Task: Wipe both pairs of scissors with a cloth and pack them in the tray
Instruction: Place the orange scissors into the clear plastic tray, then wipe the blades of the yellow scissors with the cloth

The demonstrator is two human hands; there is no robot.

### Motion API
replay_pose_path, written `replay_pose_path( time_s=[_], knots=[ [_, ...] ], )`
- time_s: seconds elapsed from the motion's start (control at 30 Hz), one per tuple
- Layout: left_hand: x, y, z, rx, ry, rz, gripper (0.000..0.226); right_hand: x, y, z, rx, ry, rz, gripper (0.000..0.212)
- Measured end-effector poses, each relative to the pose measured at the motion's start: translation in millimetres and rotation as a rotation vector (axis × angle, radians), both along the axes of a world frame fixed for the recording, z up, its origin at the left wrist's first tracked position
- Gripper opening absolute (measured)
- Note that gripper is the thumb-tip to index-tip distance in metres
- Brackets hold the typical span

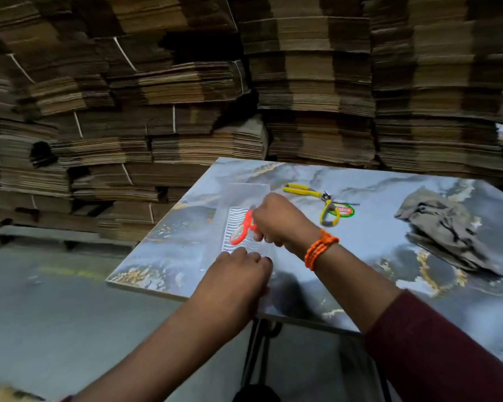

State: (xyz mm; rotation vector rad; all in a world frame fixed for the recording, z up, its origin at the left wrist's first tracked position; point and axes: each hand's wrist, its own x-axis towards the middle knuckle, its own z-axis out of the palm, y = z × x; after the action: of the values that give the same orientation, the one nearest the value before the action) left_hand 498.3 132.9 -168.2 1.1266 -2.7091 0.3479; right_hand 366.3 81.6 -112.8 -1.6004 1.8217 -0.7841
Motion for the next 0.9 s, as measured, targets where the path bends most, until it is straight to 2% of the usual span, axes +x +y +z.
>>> replay_pose_path(
  time_s=[0.1, 0.23, 0.3, 0.37, 0.5, 0.6, 0.7, 0.77, 0.83, 0.9],
  knots=[
    [1.9, -2.0, -2.5, -0.04, -0.009, -0.129, 0.028, 9.6, 3.9, -4.1, -0.018, 0.245, 0.059, 0.018],
    [9.2, -2.4, -9.7, -0.075, 0.039, -0.178, 0.035, 11.7, 6.1, -13.1, -0.123, 0.601, 0.115, 0.043],
    [15.3, -2.2, -14.3, -0.1, 0.106, -0.229, 0.037, 0.2, 6.6, -14.9, -0.248, 0.717, 0.086, 0.041],
    [19.5, -9.1, -16.0, -0.137, 0.151, -0.258, 0.034, -18.7, 4.7, -19.1, -0.346, 0.676, 0.046, 0.031],
    [21.6, -32.4, -15.7, -0.118, 0.171, -0.178, 0.026, -51.0, 2.2, -33.4, -0.449, 0.266, 0.124, 0.015],
    [18.0, -43.2, -15.2, -0.035, 0.118, -0.064, 0.028, -73.5, 4.7, -39.5, -0.507, 0.124, 0.149, 0.014],
    [13.4, -41.1, -11.5, -0.031, 0.118, 0.139, 0.059, -118.9, 6.3, -48.5, -0.496, 0.131, 0.017, 0.01],
    [1.7, -26.3, -7.3, -0.076, 0.23, 0.136, 0.084, -164.2, 11.1, -53.8, -0.526, 0.188, -0.165, 0.008],
    [-25.6, -2.2, 3.6, -0.056, 0.421, -0.025, 0.075, -215.0, 19.8, -55.1, -0.518, 0.311, -0.4, 0.014],
    [-69.4, 8.8, 14.3, 0.158, 0.616, -0.128, 0.05, -261.9, 28.3, -52.3, -0.427, 0.449, -0.605, 0.03]
  ],
)
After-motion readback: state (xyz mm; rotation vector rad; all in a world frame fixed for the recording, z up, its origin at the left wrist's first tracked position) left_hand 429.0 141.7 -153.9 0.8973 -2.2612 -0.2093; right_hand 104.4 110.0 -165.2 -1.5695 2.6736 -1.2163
